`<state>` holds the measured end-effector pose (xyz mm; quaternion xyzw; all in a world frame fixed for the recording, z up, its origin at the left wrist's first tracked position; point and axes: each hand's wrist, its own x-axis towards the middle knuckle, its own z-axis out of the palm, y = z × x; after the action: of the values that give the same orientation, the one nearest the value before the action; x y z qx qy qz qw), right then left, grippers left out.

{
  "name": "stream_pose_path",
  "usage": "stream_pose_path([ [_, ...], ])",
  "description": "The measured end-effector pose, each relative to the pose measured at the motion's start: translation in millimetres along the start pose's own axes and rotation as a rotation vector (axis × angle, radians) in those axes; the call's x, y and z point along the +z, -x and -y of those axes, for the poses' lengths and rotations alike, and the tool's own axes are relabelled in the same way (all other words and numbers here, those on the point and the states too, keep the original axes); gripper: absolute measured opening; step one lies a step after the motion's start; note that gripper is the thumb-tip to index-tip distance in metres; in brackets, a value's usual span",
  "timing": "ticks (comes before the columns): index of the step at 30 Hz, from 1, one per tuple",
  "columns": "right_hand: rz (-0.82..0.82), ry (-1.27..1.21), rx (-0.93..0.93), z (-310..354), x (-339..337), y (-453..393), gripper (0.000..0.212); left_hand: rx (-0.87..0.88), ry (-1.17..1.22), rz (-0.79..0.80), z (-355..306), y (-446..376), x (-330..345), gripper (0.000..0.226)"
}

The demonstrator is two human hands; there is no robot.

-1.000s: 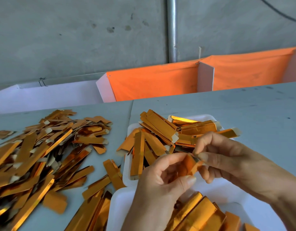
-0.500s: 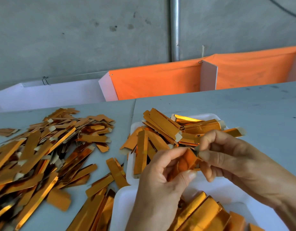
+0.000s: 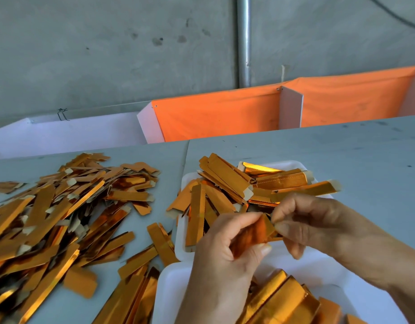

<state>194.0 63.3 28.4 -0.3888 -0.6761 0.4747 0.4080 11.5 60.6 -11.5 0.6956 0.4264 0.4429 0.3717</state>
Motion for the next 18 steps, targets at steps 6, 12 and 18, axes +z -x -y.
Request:
stream_pose_path([
  [6, -0.050, -0.414, 0.140, -7.8, -2.6, -2.8, 0.019, 0.003, 0.011, 0.022, -1.6, 0.1, -1.2, 0.046],
  [12, 0.067, -0.488, 0.168, -11.7, -3.0, -3.7, 0.027, -0.001, 0.005, 0.033, -3.1, 0.7, -2.5, 0.045],
  [18, 0.067, -0.442, 0.225, -11.4, -4.2, -3.3, 0.024, 0.044, -0.048, 0.043, -9.3, 0.6, -3.0, 0.047],
])
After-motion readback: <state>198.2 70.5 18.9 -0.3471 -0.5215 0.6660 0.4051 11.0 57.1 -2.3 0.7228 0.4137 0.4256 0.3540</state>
